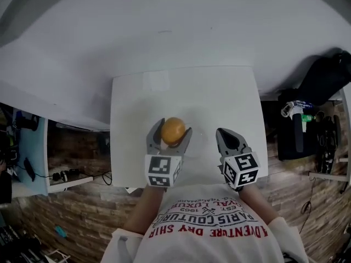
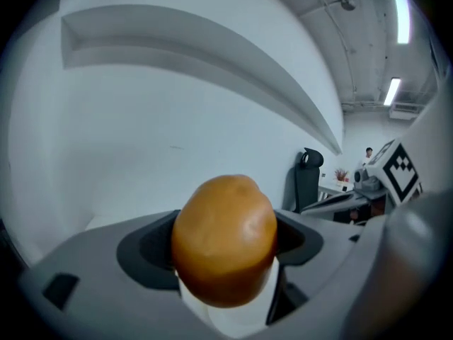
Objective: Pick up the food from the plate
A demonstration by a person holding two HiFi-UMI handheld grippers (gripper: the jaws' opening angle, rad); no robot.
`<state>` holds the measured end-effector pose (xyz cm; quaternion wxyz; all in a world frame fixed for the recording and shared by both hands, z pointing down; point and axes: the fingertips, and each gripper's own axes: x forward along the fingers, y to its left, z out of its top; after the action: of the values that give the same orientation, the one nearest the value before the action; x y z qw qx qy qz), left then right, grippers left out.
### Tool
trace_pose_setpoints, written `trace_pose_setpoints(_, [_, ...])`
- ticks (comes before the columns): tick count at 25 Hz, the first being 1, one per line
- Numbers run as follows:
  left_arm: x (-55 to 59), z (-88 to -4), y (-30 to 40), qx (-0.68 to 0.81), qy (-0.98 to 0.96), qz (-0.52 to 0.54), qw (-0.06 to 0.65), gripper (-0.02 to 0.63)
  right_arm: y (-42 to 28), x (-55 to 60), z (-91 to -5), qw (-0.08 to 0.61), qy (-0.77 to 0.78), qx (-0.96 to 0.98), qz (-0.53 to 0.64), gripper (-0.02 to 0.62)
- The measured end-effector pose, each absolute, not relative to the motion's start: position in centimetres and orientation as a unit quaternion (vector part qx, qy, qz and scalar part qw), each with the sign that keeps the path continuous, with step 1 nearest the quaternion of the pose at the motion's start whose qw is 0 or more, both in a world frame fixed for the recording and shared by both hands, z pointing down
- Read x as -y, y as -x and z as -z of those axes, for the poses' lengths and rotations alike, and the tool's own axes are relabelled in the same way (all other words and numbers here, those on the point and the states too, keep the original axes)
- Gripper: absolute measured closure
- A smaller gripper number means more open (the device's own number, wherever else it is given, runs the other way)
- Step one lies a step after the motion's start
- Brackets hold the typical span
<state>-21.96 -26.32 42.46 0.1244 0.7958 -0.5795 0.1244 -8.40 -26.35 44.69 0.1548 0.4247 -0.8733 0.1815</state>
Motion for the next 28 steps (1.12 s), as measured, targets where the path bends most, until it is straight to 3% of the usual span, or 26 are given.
trace_pose_setpoints(10, [25.0,-36.6,23.1,0.602,-0.794,-0.051,0.069,0.230,9.8,25.6,-40.5,0.098,-0.415,0.896,-0.125,0.583])
trace_pose_setpoints(28, [24.3,-36.7,21.6,0.591,-0.802,-0.057,0.065,0.230,9.5,24.7,-40.6,0.111,-0.417,0.896,-0.107,0.583])
